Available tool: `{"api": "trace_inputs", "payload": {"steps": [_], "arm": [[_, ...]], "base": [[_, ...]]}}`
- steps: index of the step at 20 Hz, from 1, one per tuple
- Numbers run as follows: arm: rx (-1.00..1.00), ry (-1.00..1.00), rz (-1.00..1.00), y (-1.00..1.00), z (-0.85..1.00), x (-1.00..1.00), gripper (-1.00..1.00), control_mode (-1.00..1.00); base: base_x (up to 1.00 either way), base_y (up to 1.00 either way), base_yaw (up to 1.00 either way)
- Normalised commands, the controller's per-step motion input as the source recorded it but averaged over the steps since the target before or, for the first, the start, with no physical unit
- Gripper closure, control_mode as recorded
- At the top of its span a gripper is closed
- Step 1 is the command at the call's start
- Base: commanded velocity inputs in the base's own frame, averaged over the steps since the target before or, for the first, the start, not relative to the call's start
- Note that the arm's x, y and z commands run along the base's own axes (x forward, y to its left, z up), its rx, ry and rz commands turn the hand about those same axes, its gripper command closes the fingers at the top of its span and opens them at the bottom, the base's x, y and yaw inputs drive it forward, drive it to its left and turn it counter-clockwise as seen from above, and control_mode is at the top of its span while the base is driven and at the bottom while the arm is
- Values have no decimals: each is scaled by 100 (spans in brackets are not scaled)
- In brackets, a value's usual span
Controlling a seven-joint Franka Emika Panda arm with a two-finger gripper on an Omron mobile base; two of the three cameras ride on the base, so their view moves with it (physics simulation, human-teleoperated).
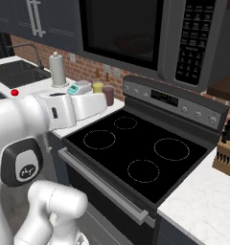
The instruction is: Pick the cucumber from the sink and place it in the bowl. Then pick the bowl and place it in the microwave. Then close the microwave door and press the start button.
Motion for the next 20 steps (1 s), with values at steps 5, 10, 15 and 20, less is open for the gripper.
{"api": "trace_inputs", "payload": {"steps": [5,10,15,20], "arm": [[-1,18,-4,-9,-7,48,100,-100],[0,6,-1,-14,-4,39,100,-100],[3,0,0,-19,0,25,100,-100],[8,-1,0,-2,5,26,100,-100]], "base": [[0,0,0],[0,0,0],[0,0,0],[0,0,0]]}}
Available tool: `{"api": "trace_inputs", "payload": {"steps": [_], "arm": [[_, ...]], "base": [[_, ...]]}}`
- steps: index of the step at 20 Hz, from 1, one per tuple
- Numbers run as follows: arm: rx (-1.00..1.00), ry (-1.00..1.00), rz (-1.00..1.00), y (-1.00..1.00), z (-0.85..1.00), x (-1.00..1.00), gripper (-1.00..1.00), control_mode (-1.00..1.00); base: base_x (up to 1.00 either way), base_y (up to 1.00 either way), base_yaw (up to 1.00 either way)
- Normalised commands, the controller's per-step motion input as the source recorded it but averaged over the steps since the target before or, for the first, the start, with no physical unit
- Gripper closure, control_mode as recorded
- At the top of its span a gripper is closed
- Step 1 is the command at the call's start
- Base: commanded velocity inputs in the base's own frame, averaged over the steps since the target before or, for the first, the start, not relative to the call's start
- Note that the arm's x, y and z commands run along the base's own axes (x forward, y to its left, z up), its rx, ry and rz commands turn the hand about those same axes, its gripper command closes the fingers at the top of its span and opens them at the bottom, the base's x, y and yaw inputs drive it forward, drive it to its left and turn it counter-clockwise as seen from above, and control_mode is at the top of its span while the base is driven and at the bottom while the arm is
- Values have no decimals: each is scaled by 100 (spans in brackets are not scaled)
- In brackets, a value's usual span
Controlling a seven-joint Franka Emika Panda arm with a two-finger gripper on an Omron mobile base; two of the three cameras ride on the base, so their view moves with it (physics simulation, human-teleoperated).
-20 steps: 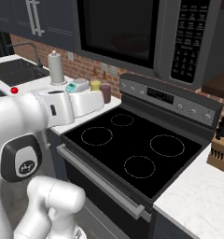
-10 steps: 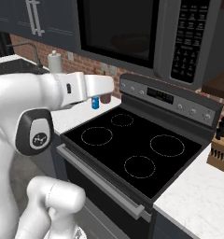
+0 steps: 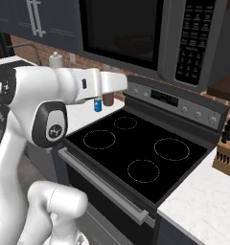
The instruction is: Pick the cucumber from the sink and place it in the bowl. Then pick the bowl and place it in the microwave. Then close the microwave door and press the start button.
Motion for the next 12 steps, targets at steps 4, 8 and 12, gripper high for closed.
{"api": "trace_inputs", "payload": {"steps": [4,8,12], "arm": [[1,-8,-1,-4,0,27,100,-100],[0,-19,-5,-1,9,33,100,-100],[3,-16,-6,0,9,34,100,-100]], "base": [[0,0,0],[0,0,0],[0,0,0]]}}
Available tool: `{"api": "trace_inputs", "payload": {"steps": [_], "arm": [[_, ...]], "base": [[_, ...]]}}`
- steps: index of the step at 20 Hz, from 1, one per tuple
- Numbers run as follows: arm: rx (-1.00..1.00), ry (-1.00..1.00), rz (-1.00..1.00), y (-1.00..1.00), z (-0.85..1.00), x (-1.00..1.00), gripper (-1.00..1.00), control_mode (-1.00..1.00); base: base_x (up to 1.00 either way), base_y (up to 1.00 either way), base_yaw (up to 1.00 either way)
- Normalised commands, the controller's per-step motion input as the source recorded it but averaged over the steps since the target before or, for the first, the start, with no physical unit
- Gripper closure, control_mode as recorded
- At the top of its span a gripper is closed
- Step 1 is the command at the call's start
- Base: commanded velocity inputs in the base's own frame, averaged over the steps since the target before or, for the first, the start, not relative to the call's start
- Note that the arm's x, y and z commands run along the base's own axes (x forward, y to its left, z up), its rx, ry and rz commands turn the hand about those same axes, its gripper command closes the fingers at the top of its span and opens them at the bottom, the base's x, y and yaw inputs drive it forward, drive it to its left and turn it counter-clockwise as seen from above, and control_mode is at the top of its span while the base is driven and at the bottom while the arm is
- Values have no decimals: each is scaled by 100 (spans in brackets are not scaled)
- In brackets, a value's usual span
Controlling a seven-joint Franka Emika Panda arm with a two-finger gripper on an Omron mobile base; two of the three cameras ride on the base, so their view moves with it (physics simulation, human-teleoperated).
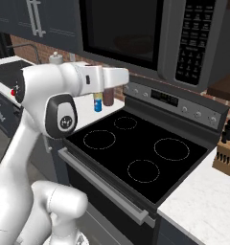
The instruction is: Pick the cucumber from the sink and place it in the bowl. Then pick the bowl and place it in the microwave. Then close the microwave door and press the start button.
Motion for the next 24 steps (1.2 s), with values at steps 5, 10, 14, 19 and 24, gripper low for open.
{"api": "trace_inputs", "payload": {"steps": [5,10,14,19,24], "arm": [[7,-11,-1,0,0,29,100,-100],[17,-3,0,0,-2,33,100,-100],[10,-9,0,0,0,20,100,-100],[0,-5,0,0,0,35,100,-100],[0,0,0,0,0,49,100,-100]], "base": [[0,0,0],[0,0,0],[0,0,0],[0,0,0],[0,0,0]]}}
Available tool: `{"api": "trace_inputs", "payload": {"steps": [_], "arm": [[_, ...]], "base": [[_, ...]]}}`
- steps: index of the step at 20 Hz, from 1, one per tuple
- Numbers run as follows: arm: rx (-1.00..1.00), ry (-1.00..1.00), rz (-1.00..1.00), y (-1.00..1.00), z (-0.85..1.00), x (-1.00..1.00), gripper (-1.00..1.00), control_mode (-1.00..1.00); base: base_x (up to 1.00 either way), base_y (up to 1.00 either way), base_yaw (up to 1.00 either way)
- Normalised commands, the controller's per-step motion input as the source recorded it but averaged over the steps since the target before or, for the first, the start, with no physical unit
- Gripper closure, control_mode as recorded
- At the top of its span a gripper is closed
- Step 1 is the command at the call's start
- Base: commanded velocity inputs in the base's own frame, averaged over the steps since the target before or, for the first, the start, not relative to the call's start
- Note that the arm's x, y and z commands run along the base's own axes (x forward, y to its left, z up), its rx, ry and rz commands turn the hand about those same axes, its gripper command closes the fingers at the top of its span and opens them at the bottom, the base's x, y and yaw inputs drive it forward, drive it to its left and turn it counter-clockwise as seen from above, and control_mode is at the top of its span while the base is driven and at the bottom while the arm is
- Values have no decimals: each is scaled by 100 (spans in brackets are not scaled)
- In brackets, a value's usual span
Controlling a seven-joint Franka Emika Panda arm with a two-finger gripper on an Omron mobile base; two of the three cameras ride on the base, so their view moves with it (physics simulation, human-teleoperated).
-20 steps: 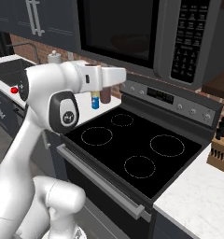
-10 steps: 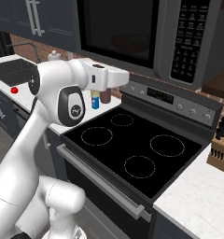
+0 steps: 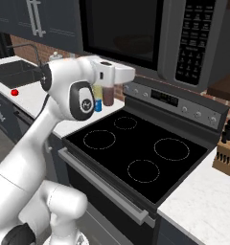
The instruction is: Pick the cucumber from the sink and place it in the bowl. Then pick the bowl and place it in the microwave. Then close the microwave door and press the start button.
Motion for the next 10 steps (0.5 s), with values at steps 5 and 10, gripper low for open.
{"api": "trace_inputs", "payload": {"steps": [5,10], "arm": [[1,0,0,-1,0,43,100,-100],[6,-3,0,-24,1,22,100,-100]], "base": [[0,0,0],[0,0,0]]}}
